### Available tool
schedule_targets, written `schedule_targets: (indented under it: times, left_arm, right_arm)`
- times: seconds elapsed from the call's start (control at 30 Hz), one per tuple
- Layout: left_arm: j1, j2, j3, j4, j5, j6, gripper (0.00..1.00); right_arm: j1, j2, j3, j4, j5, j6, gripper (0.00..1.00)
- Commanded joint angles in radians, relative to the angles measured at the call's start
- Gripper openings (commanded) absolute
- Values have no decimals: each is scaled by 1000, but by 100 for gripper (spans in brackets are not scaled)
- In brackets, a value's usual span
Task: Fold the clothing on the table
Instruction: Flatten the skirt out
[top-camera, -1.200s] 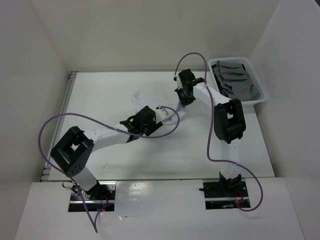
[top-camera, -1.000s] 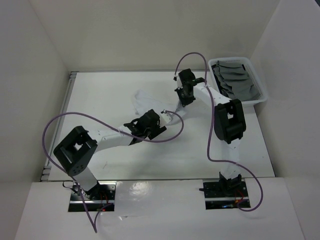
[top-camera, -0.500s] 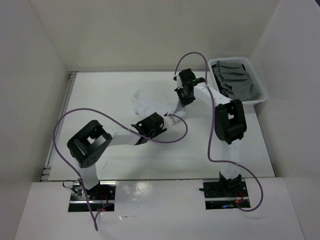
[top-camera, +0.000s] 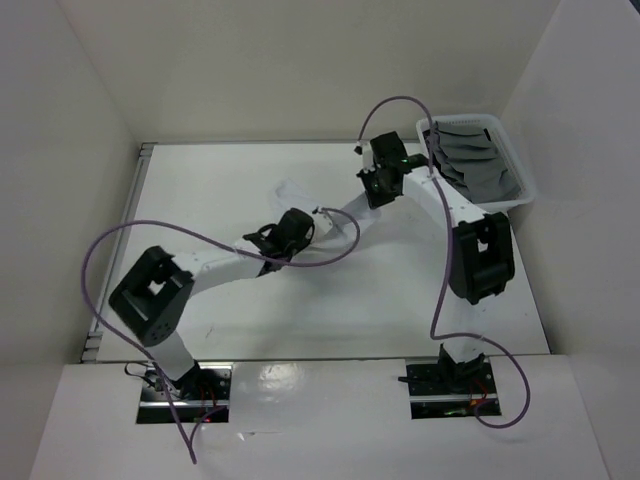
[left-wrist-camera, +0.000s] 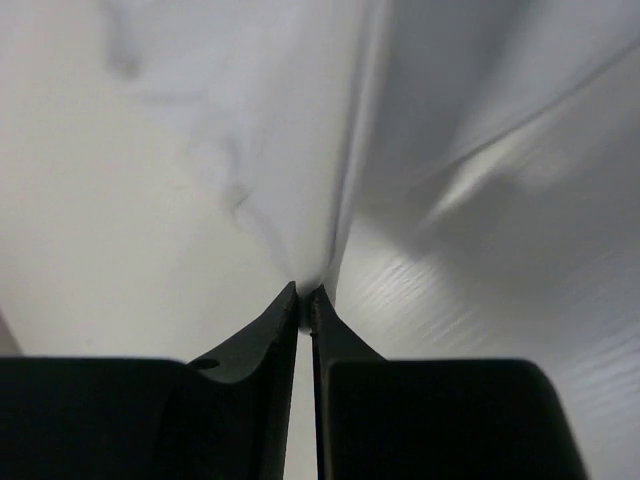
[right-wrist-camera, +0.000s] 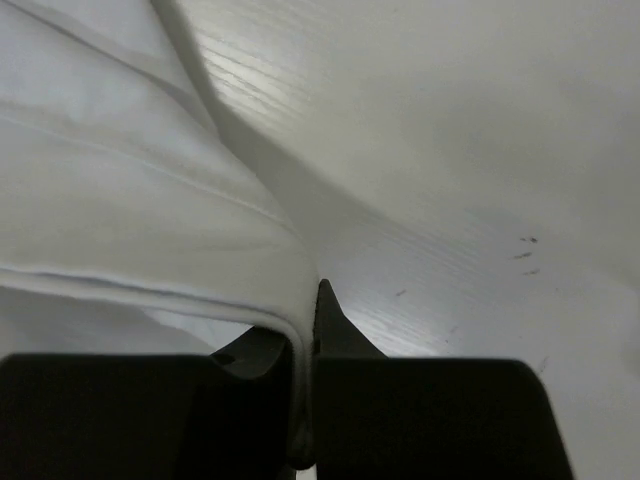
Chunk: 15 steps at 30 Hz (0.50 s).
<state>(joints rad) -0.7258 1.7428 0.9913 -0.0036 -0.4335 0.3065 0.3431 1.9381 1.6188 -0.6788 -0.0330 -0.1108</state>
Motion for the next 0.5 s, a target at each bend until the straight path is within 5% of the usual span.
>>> schedule_targets:
  times: [0.0, 0.23, 0.47]
  left_arm:
    - [46, -237, 84, -157, -28, -53, 14]
    - [72, -577, 177, -369, -13, -90, 14]
    - [156, -805, 202, -555, 192, -41, 17]
  right_arm:
    - [-52, -192, -23, 18, -11, -30, 0]
    - [-65, -471, -112, 7, -91, -96, 0]
    - [23, -680, -184, -33, -150, -145, 0]
